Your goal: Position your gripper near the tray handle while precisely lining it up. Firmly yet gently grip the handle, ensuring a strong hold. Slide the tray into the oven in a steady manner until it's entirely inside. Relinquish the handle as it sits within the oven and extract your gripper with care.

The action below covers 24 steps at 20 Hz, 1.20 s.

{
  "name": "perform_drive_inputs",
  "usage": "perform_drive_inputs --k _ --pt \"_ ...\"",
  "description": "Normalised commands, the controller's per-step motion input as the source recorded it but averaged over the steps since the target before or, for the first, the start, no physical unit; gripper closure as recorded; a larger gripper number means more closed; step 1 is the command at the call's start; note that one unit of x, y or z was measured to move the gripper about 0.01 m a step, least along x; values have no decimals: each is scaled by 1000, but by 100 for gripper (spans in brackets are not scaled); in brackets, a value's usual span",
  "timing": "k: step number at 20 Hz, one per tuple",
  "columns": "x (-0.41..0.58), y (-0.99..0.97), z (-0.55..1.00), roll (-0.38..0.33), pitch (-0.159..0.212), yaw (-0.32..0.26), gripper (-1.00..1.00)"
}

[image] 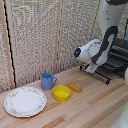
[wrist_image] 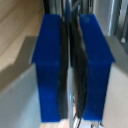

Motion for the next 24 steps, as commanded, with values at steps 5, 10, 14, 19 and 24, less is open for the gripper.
perform_drive_inputs --k 5,10,14,19,24 --pt "-76 -879 797 137 0 0 100" --pt "-61 -991 491 96 0 0 100" --pt "-113 -1000 244 26 0 0 100" --pt "-129 -930 206 3 -1 0 100" --pt "-93 -431 80 -63 -1 0 100"
